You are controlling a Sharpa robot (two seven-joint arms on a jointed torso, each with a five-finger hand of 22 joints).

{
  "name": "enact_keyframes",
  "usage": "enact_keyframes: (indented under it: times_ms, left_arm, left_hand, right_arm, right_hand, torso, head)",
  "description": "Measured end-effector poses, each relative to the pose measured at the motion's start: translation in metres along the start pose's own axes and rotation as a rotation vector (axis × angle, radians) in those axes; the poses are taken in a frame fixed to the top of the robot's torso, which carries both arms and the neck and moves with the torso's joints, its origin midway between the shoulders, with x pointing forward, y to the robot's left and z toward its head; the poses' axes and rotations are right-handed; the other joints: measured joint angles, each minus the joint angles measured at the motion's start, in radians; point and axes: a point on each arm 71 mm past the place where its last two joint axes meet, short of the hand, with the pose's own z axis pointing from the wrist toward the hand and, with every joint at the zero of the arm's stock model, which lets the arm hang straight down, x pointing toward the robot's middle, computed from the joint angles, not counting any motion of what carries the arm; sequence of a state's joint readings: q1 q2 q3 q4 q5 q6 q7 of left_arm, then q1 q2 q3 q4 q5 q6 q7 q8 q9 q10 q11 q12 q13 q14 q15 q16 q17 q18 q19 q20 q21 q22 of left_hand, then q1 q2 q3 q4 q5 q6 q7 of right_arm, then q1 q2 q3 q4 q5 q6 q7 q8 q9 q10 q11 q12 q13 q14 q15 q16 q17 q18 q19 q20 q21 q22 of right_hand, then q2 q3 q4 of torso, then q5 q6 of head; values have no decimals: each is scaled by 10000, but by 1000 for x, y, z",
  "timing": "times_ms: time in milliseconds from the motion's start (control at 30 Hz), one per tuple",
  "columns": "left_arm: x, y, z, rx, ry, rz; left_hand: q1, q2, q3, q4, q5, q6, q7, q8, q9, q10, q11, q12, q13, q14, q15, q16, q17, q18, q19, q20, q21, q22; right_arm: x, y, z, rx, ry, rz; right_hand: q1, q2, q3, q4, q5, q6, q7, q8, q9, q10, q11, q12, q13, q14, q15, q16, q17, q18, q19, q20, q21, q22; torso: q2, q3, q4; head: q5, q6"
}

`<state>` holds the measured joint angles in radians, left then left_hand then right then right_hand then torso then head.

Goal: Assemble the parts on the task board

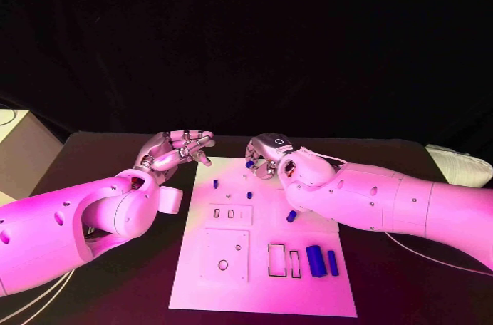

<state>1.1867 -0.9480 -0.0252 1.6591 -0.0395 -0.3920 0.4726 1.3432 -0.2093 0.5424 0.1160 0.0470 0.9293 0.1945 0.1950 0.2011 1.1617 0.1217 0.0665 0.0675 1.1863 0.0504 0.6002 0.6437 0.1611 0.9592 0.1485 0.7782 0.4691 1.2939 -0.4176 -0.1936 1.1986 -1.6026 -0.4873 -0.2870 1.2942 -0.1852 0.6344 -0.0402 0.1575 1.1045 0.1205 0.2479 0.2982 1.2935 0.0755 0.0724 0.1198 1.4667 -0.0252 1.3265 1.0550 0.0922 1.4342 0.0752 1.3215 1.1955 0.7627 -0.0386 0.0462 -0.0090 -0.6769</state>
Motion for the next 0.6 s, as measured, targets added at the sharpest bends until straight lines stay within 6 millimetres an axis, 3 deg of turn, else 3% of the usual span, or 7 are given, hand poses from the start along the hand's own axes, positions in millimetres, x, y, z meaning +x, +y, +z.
enact_keyframes:
  times_ms: [400, 433, 500, 600]
  left_arm:
    - [0, -2, 1, 30, 6, 7]
    - [0, -2, 1, 31, 6, 7]
    - [0, -2, 1, 33, 5, 8]
    - [0, -2, 1, 35, 4, 10]
  left_hand:
    - [0, 0, 0, 0, 0, 0, 0, 0, -1, 0, 0, 0, -1, 0, 0, 0, -1, 0, 0, 0, 0, -1]
    - [0, 0, 0, 0, 0, 0, 0, 0, -1, 0, 0, 0, -1, 0, 0, 0, -1, 0, 0, 0, -1, -1]
    - [0, 0, 0, 0, 0, 0, 0, 0, -2, 0, 0, 0, -1, 0, 1, 0, -1, 0, 0, 0, -1, -1]
    - [0, 0, 0, 0, 0, 0, 0, 0, -2, 0, 0, 0, -1, 0, 0, 0, -1, 0, 0, 0, -1, -1]
  right_arm:
    - [1, 0, 3, 32, 56, -26]
    - [1, 0, 3, 33, 64, -26]
    - [2, 0, 3, 40, 92, -23]
    - [3, 0, 4, 18, 140, 5]
  right_hand:
    - [12, 10, -13, -12, 13, -157, 45, 24, 22, -3, -7, -41, 7, 0, 1, -6, -122, -1, -41, -34, -107, -82]
    - [12, 10, -13, -11, 13, -256, 71, 23, 324, -48, -52, -80, 7, 0, 1, -30, -137, -1, -66, -10, -113, -86]
    - [11, 9, 30, 32, 13, -550, 187, -144, 639, -261, -92, -100, -12, -16, 36, -42, -206, 0, -164, 89, -255, -247]
    - [-135, -134, 72, 216, 47, -1122, 384, -536, 558, -971, 126, -41, -195, -70, 255, -312, -684, 0, -454, 268, -761, -882]
  torso:
    - [11, -2, 6]
    - [12, -2, 5]
    - [13, -1, 5]
    - [13, 1, 1]
  head:
    - [26, -16]
    - [30, -11]
    - [35, -9]
    - [45, -8]
